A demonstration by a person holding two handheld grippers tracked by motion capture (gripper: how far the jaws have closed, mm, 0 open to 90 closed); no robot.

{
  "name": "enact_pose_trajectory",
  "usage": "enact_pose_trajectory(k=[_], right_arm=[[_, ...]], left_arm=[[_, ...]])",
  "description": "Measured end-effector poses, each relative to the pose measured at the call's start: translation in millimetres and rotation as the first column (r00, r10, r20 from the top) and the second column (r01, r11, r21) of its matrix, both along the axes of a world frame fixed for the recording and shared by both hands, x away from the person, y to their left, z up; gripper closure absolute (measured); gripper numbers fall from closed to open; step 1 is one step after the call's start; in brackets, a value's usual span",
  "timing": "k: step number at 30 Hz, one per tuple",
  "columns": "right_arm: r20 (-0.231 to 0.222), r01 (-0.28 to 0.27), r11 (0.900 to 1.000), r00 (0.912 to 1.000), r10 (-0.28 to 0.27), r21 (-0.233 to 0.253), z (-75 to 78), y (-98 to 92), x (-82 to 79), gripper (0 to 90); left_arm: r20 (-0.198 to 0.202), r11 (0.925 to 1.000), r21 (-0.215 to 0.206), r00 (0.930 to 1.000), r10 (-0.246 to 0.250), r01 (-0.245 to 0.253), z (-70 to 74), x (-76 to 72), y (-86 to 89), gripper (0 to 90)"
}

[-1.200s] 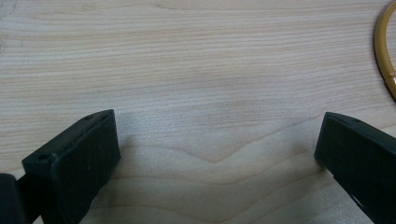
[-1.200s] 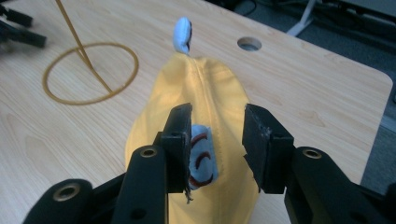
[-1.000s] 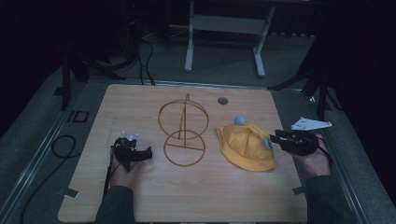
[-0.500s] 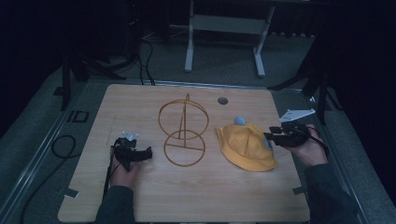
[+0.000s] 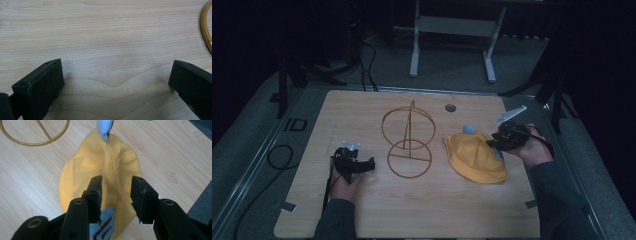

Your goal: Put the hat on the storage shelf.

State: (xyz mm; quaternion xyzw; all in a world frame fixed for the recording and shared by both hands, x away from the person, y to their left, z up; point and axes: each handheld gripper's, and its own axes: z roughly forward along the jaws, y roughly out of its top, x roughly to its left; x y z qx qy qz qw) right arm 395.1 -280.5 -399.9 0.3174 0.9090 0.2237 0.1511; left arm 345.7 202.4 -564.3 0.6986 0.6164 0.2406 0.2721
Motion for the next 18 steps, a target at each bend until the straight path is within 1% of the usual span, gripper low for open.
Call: enact_pose_trajectory(k=[2,3,6,9,11,12,13,14,15,17,18], right_arm=[[-0.024,-0.012,1.000,0.9996,0.012,-0.021,0.7,6.6,5.3,61.1],[-0.047,-0.018,0.999,0.9987,0.016,-0.032,1.0,9.9,8.1,60.5],[-0.097,-0.035,0.997,0.9949,0.028,-0.071,0.4,19.3,16.8,58.7],[-0.145,-0.030,0.993,0.9894,0.013,-0.112,-2.3,26.8,25.2,56.5],[-0.175,-0.020,0.991,0.9846,-0.004,-0.135,-5.3,30.0,31.3,56.8],[-0.185,-0.018,0.989,0.9826,-0.010,-0.148,-6.9,31.2,34.1,61.0],[-0.205,-0.023,0.987,0.9787,-0.010,-0.157,-8.1,32.3,36.2,67.8],[-0.209,-0.037,0.985,0.9779,0.001,-0.167,-9.0,33.7,37.2,74.5],[-0.210,-0.052,0.983,0.9777,0.014,-0.176,-9.3,34.9,37.7,79.2],[-0.199,-0.066,0.978,0.9797,0.025,-0.200,-9.1,37.4,37.3,82.6],[-0.199,-0.066,0.978,0.9797,0.025,-0.200,-9.1,37.4,37.3,82.6]], left_arm=[[0.000,1.0000,0.000,1.0000,0.000,0.000,0.0,0.0,0.0,0.0],[-0.001,1.0000,0.002,1.0000,-0.002,0.002,0.1,0.0,0.2,0.0],[-0.002,1.0000,0.002,1.0000,-0.003,0.003,0.1,-0.1,0.2,0.0],[0.001,1.0000,-0.001,1.0000,-0.001,0.001,-0.1,0.0,-0.2,0.0],[0.001,1.0000,-0.002,1.0000,-0.002,0.002,-0.1,0.0,-0.3,0.0],[-0.001,1.0000,0.000,1.0000,-0.003,0.003,0.0,-0.1,-0.1,0.0],[-0.001,1.0000,0.000,1.0000,-0.004,0.004,0.0,-0.1,-0.1,0.0],[-0.001,1.0000,0.000,1.0000,-0.004,0.004,0.0,-0.1,-0.1,0.0],[-0.001,1.0000,0.000,1.0000,-0.004,0.004,0.0,-0.1,-0.1,0.0],[0.001,1.0000,-0.002,1.0000,-0.002,0.002,-0.1,0.0,-0.2,0.0],[0.001,1.0000,-0.002,1.0000,-0.002,0.002,-0.1,0.0,-0.2,0.0]])
